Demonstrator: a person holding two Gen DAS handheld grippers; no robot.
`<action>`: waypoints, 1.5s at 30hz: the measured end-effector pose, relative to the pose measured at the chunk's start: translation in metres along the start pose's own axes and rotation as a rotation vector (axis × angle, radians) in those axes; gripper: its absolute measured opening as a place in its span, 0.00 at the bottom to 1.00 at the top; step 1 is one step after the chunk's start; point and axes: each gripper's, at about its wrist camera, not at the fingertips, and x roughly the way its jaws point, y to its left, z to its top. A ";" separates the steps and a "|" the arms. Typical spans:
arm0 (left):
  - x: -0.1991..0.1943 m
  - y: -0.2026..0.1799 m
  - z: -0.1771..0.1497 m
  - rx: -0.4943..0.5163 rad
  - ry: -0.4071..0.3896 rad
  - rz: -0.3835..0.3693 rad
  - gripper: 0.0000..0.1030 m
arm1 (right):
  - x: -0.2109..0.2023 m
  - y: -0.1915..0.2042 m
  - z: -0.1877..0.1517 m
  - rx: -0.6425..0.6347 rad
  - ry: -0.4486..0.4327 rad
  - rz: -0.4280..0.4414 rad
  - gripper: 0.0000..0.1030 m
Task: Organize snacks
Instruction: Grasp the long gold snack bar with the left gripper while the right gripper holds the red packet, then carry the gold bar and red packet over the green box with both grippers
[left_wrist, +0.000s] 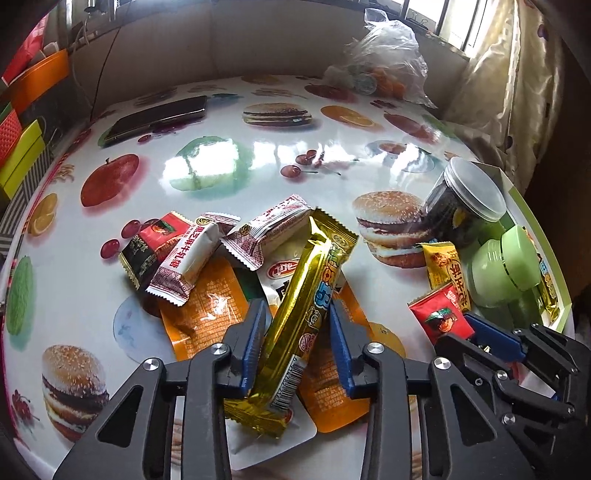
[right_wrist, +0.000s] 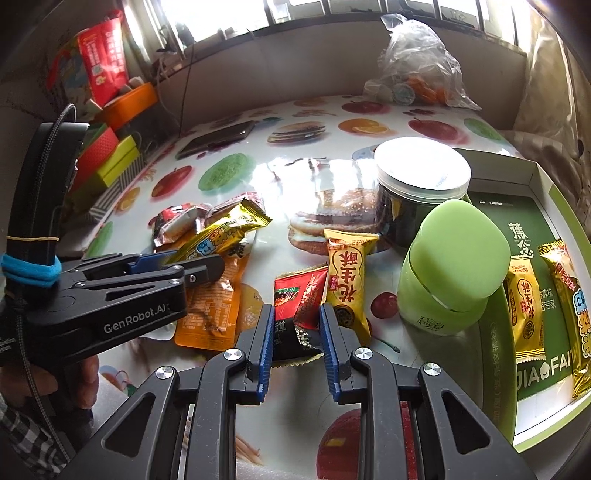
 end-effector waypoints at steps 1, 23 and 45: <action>0.000 0.000 0.000 -0.002 -0.001 -0.003 0.29 | 0.000 -0.001 0.000 0.001 0.000 0.000 0.22; -0.014 -0.002 -0.006 -0.033 -0.033 -0.012 0.23 | -0.008 0.003 0.000 -0.005 -0.018 0.007 0.22; -0.064 -0.022 -0.007 -0.011 -0.135 -0.032 0.23 | -0.063 0.005 0.004 -0.018 -0.146 -0.001 0.22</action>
